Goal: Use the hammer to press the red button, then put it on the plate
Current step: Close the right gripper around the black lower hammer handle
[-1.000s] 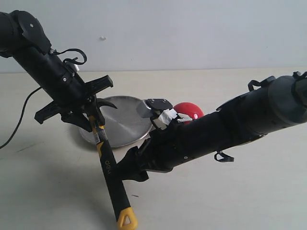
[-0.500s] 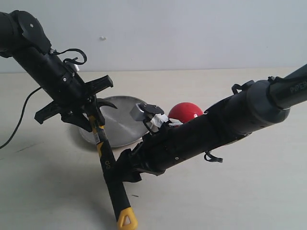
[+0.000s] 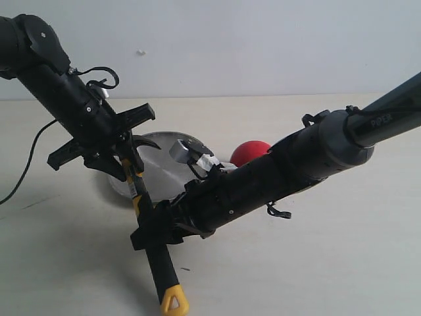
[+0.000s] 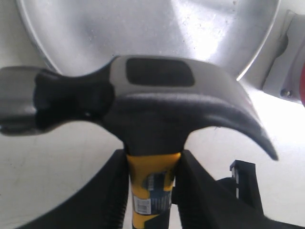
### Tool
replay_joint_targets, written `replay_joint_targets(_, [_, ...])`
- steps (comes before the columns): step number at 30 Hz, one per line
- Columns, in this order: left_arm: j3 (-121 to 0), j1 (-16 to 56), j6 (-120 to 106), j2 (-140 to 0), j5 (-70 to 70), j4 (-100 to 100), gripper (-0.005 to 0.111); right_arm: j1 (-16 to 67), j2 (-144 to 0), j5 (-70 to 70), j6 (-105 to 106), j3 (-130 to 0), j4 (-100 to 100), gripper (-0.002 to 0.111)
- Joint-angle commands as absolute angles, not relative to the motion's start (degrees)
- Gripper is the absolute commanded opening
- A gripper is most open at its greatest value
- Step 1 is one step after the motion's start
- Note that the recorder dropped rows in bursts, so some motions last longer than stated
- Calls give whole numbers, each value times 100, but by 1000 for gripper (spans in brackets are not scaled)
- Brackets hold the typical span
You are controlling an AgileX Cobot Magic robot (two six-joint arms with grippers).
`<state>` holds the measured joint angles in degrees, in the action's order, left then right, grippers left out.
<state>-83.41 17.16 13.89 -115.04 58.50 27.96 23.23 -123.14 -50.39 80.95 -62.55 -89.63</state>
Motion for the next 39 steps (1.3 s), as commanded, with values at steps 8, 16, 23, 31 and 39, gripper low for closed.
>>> replay_joint_targets(8, [-8423,1713,1394,-11463,5826,2990,0,2334,-12688,-5580,7922,-6562,-8764,69])
replay_joint_targets(16, [-8423,1713,1394,-11463,5826,2990,0,2334,-12697,-5661,7676,-6562,-8464,69])
replay_joint_targets(23, [-8423,1713,1394,-11463,5826,2990,0,2334,-12697,-5661,7510,-6562,-8397,69])
replay_joint_targets(31, [-8423,1713,1394,-11463,5813,2979,0,2334,-12802,-5971,7519,-6562,-8536,69])
replay_joint_targets(39, [-8423,1713,1394,-11463,5769,2979,0,2334,-12865,-5837,7472,-6562,-8744,64])
